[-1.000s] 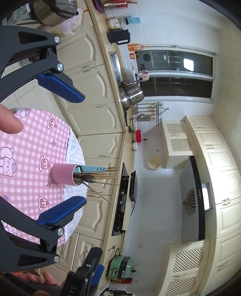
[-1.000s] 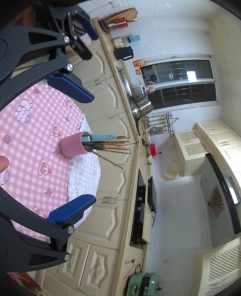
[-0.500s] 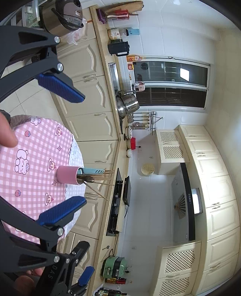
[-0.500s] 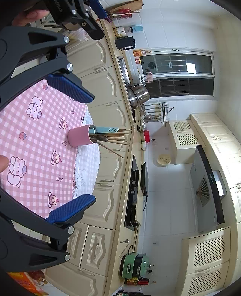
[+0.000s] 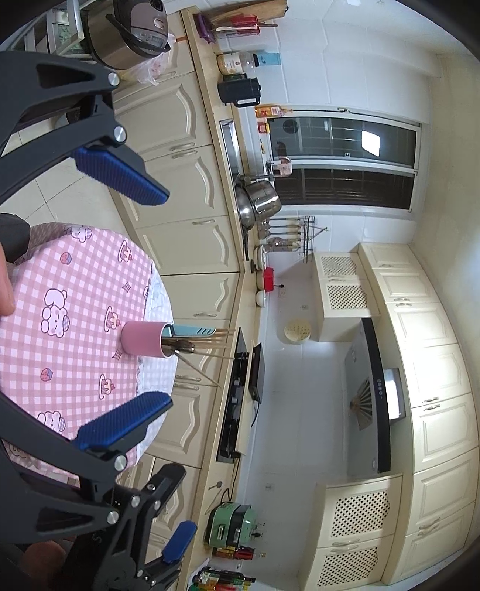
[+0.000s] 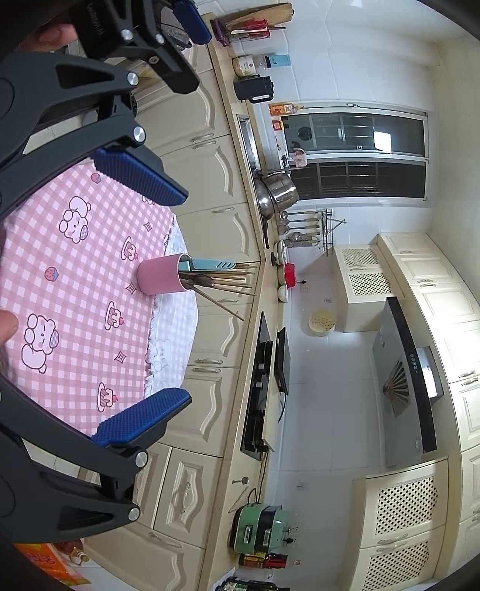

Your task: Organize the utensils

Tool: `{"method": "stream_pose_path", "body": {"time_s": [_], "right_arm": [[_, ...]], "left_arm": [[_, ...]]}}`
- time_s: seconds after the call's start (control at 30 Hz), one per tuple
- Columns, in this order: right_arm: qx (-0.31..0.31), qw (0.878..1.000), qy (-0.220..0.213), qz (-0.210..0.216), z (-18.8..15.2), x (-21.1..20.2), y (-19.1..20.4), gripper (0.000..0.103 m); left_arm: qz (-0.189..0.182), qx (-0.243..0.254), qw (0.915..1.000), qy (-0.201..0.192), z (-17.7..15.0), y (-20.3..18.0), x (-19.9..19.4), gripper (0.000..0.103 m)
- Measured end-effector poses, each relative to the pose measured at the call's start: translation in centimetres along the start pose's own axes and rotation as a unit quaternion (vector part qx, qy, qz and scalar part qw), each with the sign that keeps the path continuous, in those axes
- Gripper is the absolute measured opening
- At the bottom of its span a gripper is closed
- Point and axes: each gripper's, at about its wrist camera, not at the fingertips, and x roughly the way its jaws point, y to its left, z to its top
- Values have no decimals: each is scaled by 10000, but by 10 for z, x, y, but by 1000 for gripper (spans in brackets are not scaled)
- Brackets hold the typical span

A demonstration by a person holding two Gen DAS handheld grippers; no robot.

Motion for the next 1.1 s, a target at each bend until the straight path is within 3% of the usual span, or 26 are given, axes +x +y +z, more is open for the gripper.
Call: {"method": "stream_pose_path", "body": {"time_s": [1.1], "right_arm": [[-12, 10000, 26, 38, -1, -3, -1, 97]], "left_arm": [[3, -63, 10000, -51, -1, -2, -2, 99]]}}
